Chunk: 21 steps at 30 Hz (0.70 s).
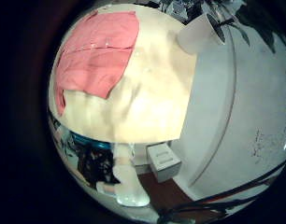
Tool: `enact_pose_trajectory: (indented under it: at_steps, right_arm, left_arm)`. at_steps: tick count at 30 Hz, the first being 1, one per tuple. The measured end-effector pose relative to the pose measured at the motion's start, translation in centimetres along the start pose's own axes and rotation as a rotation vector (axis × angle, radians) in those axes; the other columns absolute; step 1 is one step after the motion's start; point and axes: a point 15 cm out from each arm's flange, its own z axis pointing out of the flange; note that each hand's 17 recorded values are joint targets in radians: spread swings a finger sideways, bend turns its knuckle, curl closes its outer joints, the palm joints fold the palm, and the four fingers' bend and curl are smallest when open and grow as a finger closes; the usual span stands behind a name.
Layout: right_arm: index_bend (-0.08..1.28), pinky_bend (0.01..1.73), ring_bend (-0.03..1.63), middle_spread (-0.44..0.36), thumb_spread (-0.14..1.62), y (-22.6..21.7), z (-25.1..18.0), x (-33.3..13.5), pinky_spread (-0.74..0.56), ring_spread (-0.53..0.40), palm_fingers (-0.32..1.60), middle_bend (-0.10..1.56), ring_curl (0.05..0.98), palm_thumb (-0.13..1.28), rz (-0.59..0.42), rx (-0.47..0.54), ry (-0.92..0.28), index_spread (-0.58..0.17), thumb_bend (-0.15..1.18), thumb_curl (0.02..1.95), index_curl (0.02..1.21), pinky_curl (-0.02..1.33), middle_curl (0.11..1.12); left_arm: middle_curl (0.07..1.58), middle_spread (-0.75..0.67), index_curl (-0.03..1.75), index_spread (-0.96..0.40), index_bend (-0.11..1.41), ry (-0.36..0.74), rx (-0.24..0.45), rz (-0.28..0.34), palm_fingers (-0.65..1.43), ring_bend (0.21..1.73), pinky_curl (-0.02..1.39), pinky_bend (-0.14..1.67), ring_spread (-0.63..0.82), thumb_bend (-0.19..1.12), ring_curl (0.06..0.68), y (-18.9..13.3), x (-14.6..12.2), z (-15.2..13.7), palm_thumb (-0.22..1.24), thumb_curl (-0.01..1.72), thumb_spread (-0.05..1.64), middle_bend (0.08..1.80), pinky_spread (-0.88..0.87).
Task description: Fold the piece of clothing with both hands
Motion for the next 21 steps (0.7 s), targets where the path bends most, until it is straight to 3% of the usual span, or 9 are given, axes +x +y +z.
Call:
enact_pose_trajectory:
  at_steps: [9, 12, 17, 21]
  right_arm:
    - [0.16, 0.46, 0.42, 0.133, 0.99, -1.0, 0.4, 0.0, 0.44, 0.251, 0.26, 0.21, 0.229, 0.45, -0.053, -0.022, 0.000, -0.229, -0.03, 0.30, 0.29, 0.23, 0.35]
    - [0.16, 0.46, 0.43, 0.135, 0.99, -1.4, 0.5, 0.0, 0.44, 0.253, 0.26, 0.20, 0.231, 0.45, -0.056, -0.023, -0.005, -0.228, -0.03, 0.30, 0.28, 0.23, 0.35]
    - [0.13, 0.40, 0.62, 0.187, 0.99, -1.5, 1.6, 0.3, 0.42, 0.241, 0.31, 0.20, 0.276, 0.44, -0.048, -0.053, -0.014, -0.221, -0.03, 0.30, 0.26, 0.22, 0.35]
    - [0.13, 0.39, 0.71, 0.235, 1.00, -1.3, 1.9, 0.3, 0.41, 0.222, 0.30, 0.22, 0.304, 0.44, -0.042, -0.069, -0.021, -0.206, -0.03, 0.30, 0.25, 0.22, 0.35]
  left_arm:
    - [0.35, 0.26, 0.29, 0.03, 0.16, 0.023, -0.030, -0.045, 0.11, 0.62, 0.30, 0.39, 0.46, -0.03, 0.185, 0.7, -0.7, 0.3, 0.09, 0.32, 0.85, 0.23, 0.49]
    - [0.35, 0.26, 0.29, 0.03, 0.16, 0.035, -0.055, -0.035, 0.11, 0.61, 0.30, 0.38, 0.46, -0.03, 0.185, 1.1, -0.3, 1.2, 0.10, 0.32, 0.86, 0.23, 0.49]
    - [0.35, 0.18, 0.31, 0.03, 0.20, 0.033, -0.081, -0.007, 0.16, 0.58, 0.28, 0.34, 0.45, -0.01, 0.174, 1.6, 0.7, 2.7, 0.16, 0.32, 0.91, 0.24, 0.48]
    - [0.35, 0.15, 0.33, 0.04, 0.18, 0.015, -0.149, 0.020, 0.17, 0.56, 0.28, 0.32, 0.44, -0.02, 0.171, 3.0, 2.0, 6.0, 0.20, 0.32, 0.94, 0.21, 0.47]
